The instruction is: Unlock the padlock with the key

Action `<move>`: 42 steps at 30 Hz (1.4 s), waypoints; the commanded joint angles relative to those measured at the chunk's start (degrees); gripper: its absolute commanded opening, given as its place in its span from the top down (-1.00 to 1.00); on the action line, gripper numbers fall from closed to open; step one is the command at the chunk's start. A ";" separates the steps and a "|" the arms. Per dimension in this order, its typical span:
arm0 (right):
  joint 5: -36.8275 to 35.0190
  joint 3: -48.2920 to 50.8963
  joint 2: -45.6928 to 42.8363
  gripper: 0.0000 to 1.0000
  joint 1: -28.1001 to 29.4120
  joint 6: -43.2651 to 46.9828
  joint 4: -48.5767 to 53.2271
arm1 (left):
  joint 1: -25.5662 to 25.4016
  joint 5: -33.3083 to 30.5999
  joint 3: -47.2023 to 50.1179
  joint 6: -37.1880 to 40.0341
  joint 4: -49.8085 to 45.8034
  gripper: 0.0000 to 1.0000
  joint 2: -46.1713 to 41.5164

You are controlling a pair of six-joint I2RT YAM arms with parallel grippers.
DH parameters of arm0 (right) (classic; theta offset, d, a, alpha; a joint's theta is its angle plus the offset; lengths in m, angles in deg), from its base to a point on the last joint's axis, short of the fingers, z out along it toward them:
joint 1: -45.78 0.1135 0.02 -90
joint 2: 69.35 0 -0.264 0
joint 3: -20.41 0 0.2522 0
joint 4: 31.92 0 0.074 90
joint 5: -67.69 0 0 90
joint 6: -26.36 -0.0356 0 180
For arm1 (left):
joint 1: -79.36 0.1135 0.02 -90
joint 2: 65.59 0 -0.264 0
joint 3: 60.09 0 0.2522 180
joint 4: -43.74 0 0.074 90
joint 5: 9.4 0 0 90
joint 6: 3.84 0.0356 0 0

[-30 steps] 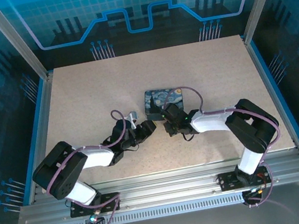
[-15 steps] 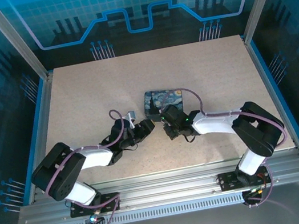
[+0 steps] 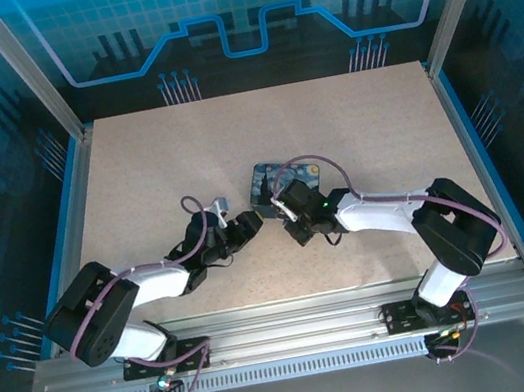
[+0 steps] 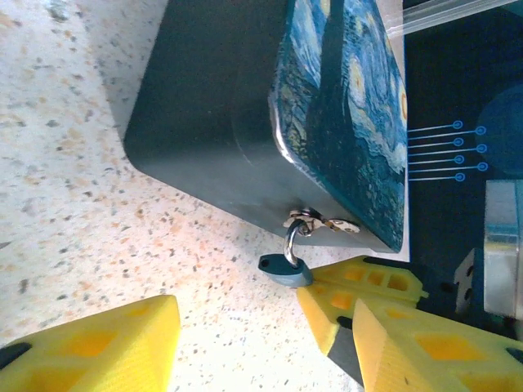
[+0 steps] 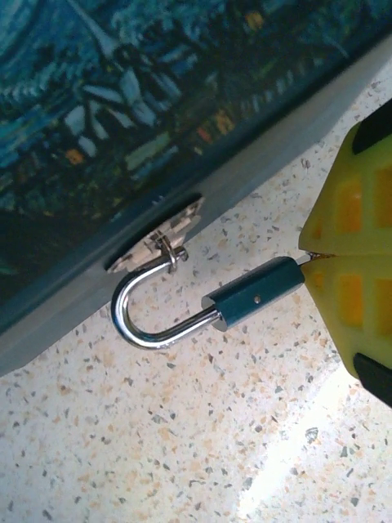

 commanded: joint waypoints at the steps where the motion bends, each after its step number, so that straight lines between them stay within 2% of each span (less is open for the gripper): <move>1: -0.79 -2.04 0.00 1.00 1.82 4.40 2.92 | 0.65 -0.19 1.25 2.14 -1.80 -0.18 -2.35; 9: -3.38 -2.59 0.54 1.00 2.83 6.50 3.29 | 0.92 -0.20 0.86 3.67 -4.97 -0.24 -4.48; 24: -2.36 -0.64 -1.16 1.00 3.28 7.61 -0.28 | 0.93 0.37 -0.85 4.72 -13.25 -0.29 -7.28; 42: -2.94 0.65 -2.92 1.00 4.17 10.01 -1.95 | 0.92 -0.27 -1.32 6.30 -18.08 -0.32 -10.78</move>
